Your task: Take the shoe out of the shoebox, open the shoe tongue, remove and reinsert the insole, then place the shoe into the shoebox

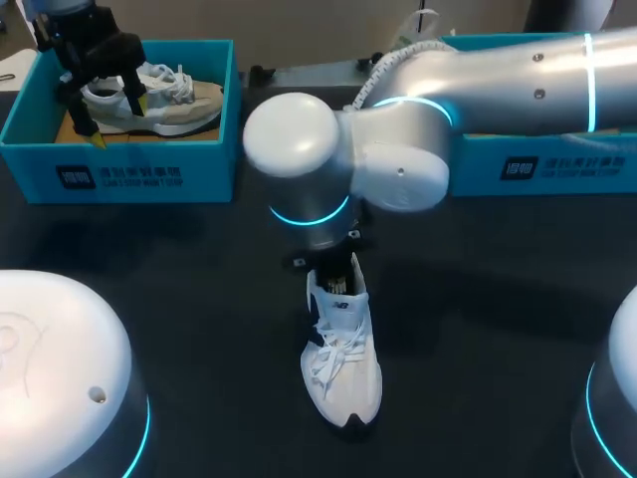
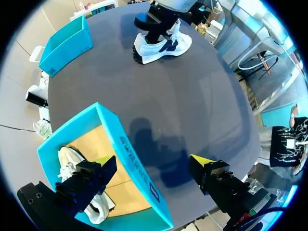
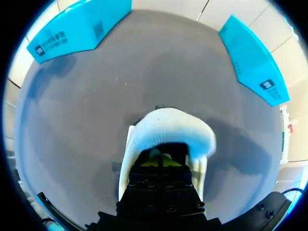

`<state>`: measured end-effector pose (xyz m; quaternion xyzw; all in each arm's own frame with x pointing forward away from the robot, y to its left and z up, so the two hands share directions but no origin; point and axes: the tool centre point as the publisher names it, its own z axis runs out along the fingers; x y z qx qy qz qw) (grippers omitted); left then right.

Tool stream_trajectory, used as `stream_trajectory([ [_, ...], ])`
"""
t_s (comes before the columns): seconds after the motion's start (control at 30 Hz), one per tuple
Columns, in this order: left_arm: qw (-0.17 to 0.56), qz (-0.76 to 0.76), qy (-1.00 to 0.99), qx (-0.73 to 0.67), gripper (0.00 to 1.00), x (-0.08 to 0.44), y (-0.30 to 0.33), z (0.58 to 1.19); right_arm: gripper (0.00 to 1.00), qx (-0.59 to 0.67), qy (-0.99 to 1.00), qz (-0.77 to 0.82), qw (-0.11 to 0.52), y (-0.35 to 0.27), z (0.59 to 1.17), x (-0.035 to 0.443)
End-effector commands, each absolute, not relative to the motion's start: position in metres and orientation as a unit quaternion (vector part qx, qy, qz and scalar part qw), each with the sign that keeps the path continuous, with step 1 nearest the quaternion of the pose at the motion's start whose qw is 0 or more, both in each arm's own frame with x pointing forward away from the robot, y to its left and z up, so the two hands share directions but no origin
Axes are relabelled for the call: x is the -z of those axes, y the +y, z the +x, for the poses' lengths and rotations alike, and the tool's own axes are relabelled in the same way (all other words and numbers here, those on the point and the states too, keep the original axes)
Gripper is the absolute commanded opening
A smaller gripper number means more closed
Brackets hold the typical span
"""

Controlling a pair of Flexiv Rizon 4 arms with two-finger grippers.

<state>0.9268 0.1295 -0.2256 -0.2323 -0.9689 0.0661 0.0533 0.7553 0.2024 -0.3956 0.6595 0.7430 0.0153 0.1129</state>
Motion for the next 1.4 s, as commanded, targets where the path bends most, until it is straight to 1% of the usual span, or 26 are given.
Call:
stream_trajectory([
  [0.03, 0.053, -0.233, -0.969, -0.065, 1.00, 0.225, 0.130, 0.927, 0.00, -0.021, 0.743, 0.663, 0.084, 0.201, 0.762, 0.418],
  [0.33, 0.053, -0.233, -0.969, -0.065, 1.00, 0.225, 0.130, 0.927, 0.00, -0.006, 0.745, 0.659, 0.101, 0.204, 0.746, 0.390],
  [0.43, 0.053, -0.233, -0.969, -0.065, 1.00, 0.225, 0.130, 0.927, 0.00, -0.005, 0.746, 0.659, 0.095, 0.203, 0.741, 0.386],
  [0.87, 0.053, -0.233, -0.969, -0.065, 1.00, 0.225, 0.130, 0.927, 0.00, -0.019, 0.750, 0.660, 0.042, 0.200, 0.728, 0.419],
  [1.07, 0.053, -0.233, -0.969, -0.065, 1.00, 0.225, 0.130, 0.927, 0.00, -0.021, 0.749, 0.660, 0.049, 0.203, 0.720, 0.394],
  [1.2, 0.053, -0.233, -0.969, -0.065, 1.00, 0.225, 0.130, 0.927, 0.00, -0.008, 0.750, 0.661, 0.027, 0.203, 0.719, 0.376],
  [1.33, 0.053, -0.233, -0.969, -0.065, 1.00, 0.225, 0.130, 0.927, 0.00, -0.005, 0.755, 0.655, 0.013, 0.203, 0.716, 0.368],
  [1.37, 0.053, -0.233, -0.969, -0.065, 1.00, 0.225, 0.130, 0.927, 0.02, -0.002, 0.755, 0.655, 0.006, 0.203, 0.716, 0.368],
  [1.4, 0.053, -0.233, -0.969, -0.065, 1.00, 0.225, 0.130, 0.927, 0.07, 0.003, 0.755, 0.655, -0.002, 0.203, 0.715, 0.368],
])
